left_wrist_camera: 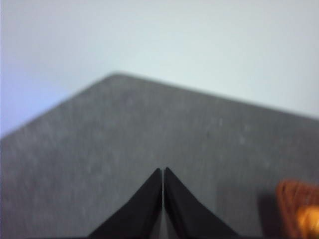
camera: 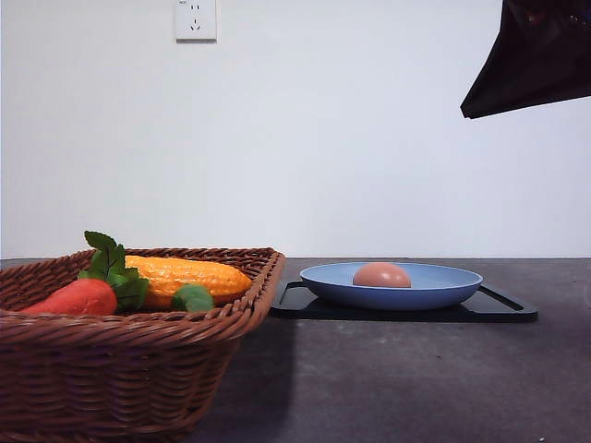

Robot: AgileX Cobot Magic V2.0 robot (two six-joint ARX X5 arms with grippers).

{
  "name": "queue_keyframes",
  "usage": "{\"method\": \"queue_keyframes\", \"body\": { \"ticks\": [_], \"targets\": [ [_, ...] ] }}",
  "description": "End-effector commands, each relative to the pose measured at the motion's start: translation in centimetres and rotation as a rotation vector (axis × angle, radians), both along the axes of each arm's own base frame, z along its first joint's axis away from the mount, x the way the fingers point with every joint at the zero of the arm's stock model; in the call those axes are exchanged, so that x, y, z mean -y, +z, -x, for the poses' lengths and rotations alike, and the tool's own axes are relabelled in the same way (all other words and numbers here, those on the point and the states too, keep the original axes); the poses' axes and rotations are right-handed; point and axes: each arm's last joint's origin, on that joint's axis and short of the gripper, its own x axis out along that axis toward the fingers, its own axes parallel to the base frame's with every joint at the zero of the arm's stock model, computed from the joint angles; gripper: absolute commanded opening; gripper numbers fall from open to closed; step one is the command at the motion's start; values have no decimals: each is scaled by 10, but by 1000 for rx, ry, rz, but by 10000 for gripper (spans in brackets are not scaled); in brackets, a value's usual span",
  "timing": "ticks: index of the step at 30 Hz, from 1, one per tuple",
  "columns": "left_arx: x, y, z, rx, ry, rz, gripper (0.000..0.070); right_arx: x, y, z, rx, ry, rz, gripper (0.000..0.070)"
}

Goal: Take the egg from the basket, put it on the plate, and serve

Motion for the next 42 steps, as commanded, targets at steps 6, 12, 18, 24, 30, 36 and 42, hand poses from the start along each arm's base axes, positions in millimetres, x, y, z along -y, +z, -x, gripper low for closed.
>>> {"method": "queue_keyframes", "body": {
  "ticks": [6, 12, 18, 24, 30, 36, 42],
  "targets": [
    [-1, -30, -7, -64, -12, -12, 0, -2, 6, -1, 24, 1, -31, 0],
    [1, -39, -9, -78, -73, -9, 0, -2, 7, -1, 29, 1, -34, 0],
    [4, -41, -10, -82, -169, 16, 0, -3, 7, -1, 31, 1, -36, 0],
    [4, -41, -10, -80, -178, 32, 0, -3, 7, -1, 31, 1, -36, 0],
    [4, -41, -10, -80, -178, 32, 0, -3, 7, -1, 31, 1, -36, 0],
    [4, -41, -10, -80, -178, 33, 0, -3, 7, -1, 31, 1, -36, 0],
    [4, -41, -10, -80, -178, 32, 0, -2, 7, -1, 43, 8, -18, 0]
  ]
}}
